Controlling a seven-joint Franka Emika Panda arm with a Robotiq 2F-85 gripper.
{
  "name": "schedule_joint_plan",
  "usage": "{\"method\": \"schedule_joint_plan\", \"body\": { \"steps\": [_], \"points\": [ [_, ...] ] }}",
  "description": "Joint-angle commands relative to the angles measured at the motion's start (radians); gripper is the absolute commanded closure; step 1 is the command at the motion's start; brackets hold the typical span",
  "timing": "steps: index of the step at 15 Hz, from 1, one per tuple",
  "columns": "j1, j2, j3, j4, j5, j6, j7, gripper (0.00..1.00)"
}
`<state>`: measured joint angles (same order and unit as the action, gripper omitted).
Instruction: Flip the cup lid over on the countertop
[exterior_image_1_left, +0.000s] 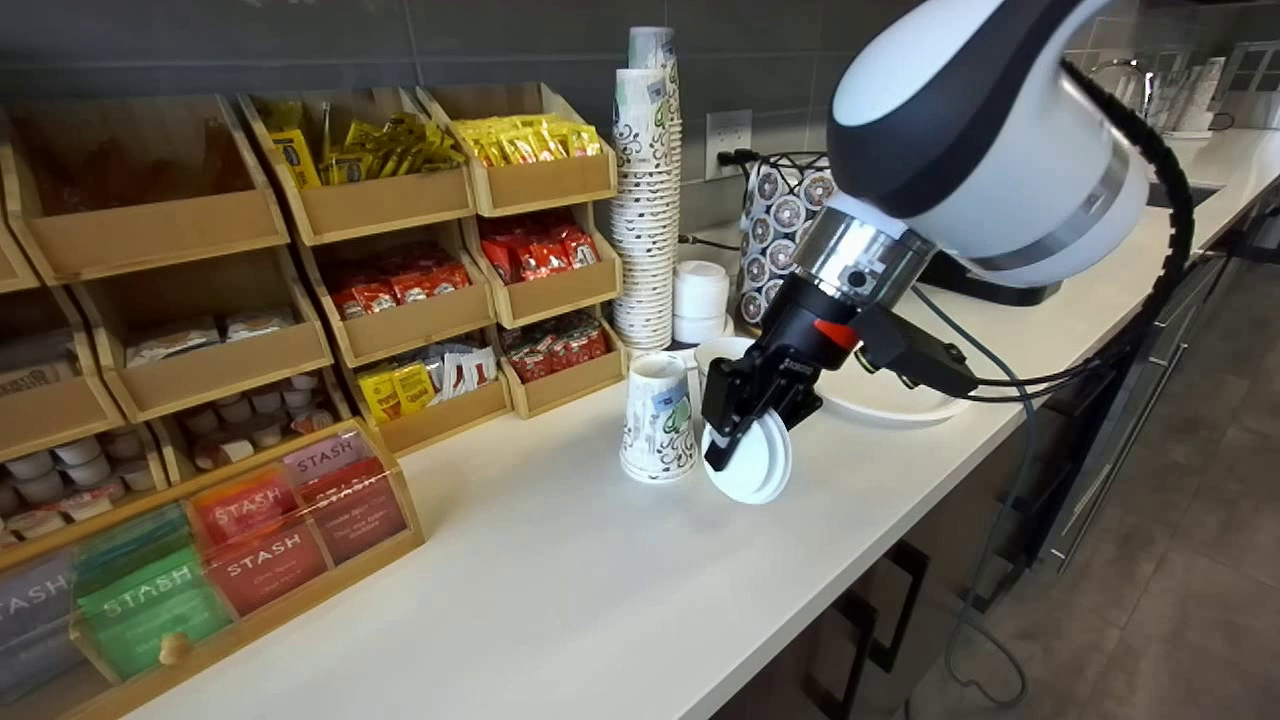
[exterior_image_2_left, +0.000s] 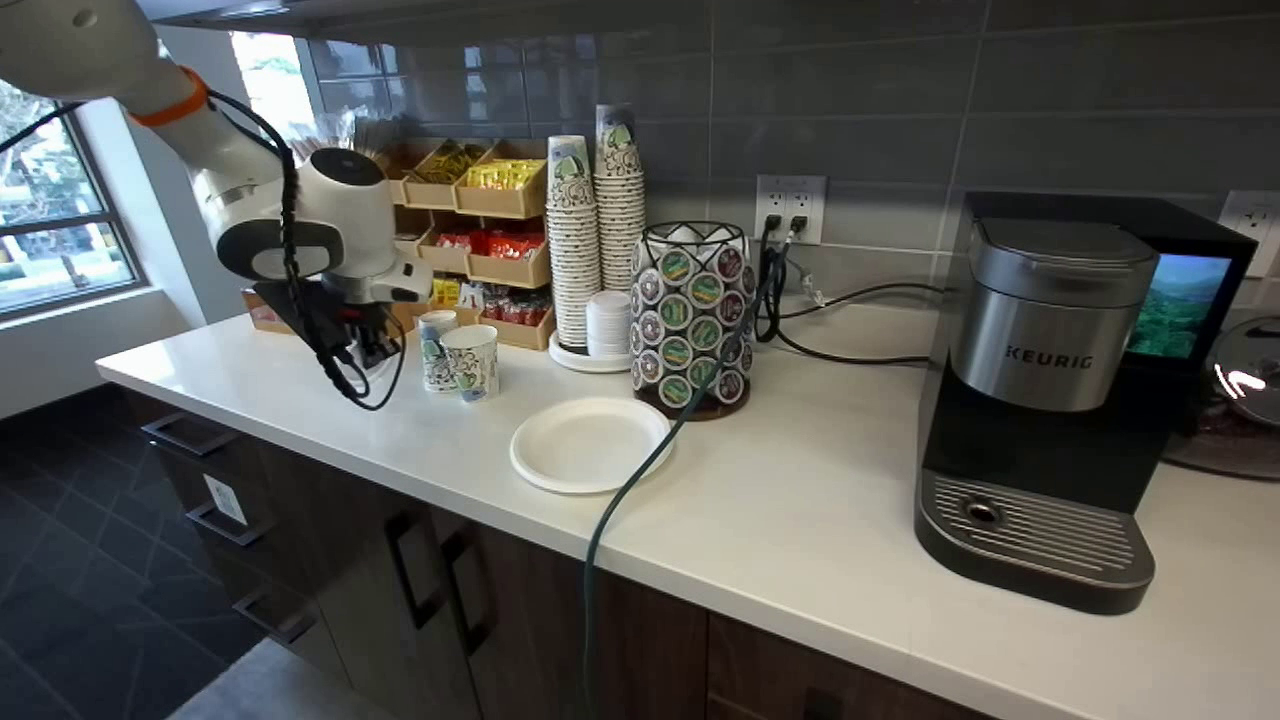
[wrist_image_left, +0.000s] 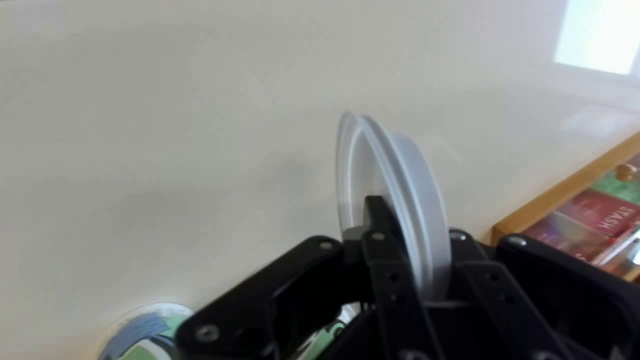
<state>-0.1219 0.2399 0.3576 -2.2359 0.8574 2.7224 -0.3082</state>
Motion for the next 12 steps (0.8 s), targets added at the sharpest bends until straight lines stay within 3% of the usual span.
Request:
{"method": "schedule_joint_plan", "body": {
  "steps": [1, 6, 7, 12],
  "points": [
    [-0.088, 0.106, 0.092, 0.076, 0.241, 0.000, -0.268, 0.88],
    [-0.128, 0.233, 0.104, 0.117, 0.429, -0.049, -0.534, 0.88],
    [-0.132, 0.250, 0.101, 0.120, 0.441, -0.056, -0.559, 0.71],
    [-0.142, 0.257, 0.089, 0.107, 0.438, -0.078, -0.583, 0.38]
  ]
}}
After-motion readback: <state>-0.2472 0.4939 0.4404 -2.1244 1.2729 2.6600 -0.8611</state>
